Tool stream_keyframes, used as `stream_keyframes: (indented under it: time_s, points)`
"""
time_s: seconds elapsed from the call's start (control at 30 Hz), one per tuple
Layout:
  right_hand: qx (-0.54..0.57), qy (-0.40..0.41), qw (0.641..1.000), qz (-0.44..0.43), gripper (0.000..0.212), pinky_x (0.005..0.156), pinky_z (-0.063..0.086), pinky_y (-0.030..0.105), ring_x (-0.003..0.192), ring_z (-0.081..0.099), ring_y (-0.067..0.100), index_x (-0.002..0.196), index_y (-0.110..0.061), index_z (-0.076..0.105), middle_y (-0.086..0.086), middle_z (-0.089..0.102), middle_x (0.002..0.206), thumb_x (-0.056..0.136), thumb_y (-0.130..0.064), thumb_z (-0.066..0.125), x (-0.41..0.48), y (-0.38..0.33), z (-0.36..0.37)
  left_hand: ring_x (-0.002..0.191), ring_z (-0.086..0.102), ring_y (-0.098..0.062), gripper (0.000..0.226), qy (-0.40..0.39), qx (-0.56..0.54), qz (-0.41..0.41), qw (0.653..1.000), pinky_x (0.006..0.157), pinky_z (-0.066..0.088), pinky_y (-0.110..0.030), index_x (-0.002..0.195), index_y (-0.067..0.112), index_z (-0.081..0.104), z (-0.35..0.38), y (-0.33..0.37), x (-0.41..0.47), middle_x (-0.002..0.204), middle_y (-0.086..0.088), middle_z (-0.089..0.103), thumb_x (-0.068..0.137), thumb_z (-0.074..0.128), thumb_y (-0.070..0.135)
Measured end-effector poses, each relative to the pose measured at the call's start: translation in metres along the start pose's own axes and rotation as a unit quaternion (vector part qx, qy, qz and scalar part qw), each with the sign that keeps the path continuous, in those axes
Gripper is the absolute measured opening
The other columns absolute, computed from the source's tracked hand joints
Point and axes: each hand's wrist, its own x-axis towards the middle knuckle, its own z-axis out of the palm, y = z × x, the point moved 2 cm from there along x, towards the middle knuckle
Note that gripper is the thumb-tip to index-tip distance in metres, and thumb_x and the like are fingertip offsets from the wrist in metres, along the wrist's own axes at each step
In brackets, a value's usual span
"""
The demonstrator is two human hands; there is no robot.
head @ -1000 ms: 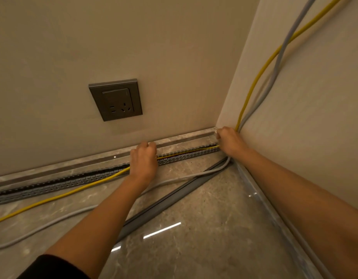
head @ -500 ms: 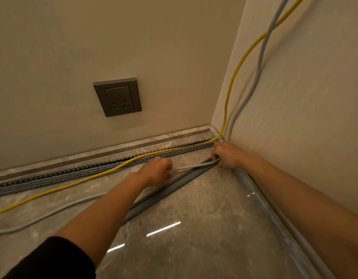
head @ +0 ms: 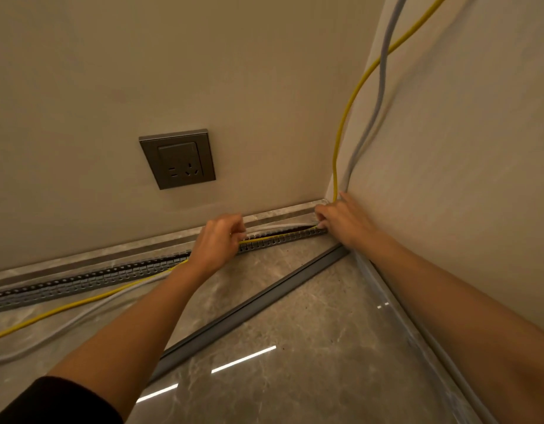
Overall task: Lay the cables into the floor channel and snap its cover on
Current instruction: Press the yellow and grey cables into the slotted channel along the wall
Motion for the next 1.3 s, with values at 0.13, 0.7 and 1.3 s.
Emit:
stream_keyframes:
  time_s: [0.13, 0.7, 1.3]
  points:
    - [-0.033, 0.055, 0.997, -0.031, 0.014, 0.087, 0.048, 0.038, 0.071, 0.068, 0.028, 0.071, -0.009, 0.067, 0.014, 0.071, 0.071, 0.069, 0.002, 0.076, 0.007, 0.004, 0.01, 0.091, 0.059, -0.034, 0.011, -0.029, 0.066, 0.028, 0.997, 0.069, 0.044, -0.037, 0.078, 0.007, 0.06, 0.01, -0.005, 0.004, 0.096, -0.017, 0.066, 0.084, 0.058, -0.003]
    - [-0.136, -0.01, 0.99, -0.041, 0.028, 0.104, 0.032, 0.04, 0.118, 0.054, 0.028, 0.121, -0.013, 0.055, 0.013, 0.063, 0.121, 0.098, -0.007, 0.042, 0.027, 0.006, 0.023, 0.084, 0.058, -0.04, 0.009, -0.04, 0.184, 0.067, 0.98, 0.06, 0.029, -0.034, 0.09, -0.003, 0.06, 0.025, -0.016, 0.018, 0.098, -0.023, 0.058, 0.088, 0.051, -0.004]
    - [-0.175, 0.056, 0.978, -0.101, 0.011, 0.086, 0.054, 0.048, 0.068, 0.071, 0.026, 0.063, -0.007, 0.07, 0.01, 0.069, 0.063, 0.058, 0.0, 0.078, 0.007, 0.003, 0.033, 0.056, 0.066, -0.023, 0.036, -0.057, 0.326, 0.261, 0.907, 0.046, 0.052, -0.024, 0.079, 0.005, 0.075, 0.036, 0.001, 0.008, 0.065, -0.008, 0.068, 0.046, 0.091, 0.01]
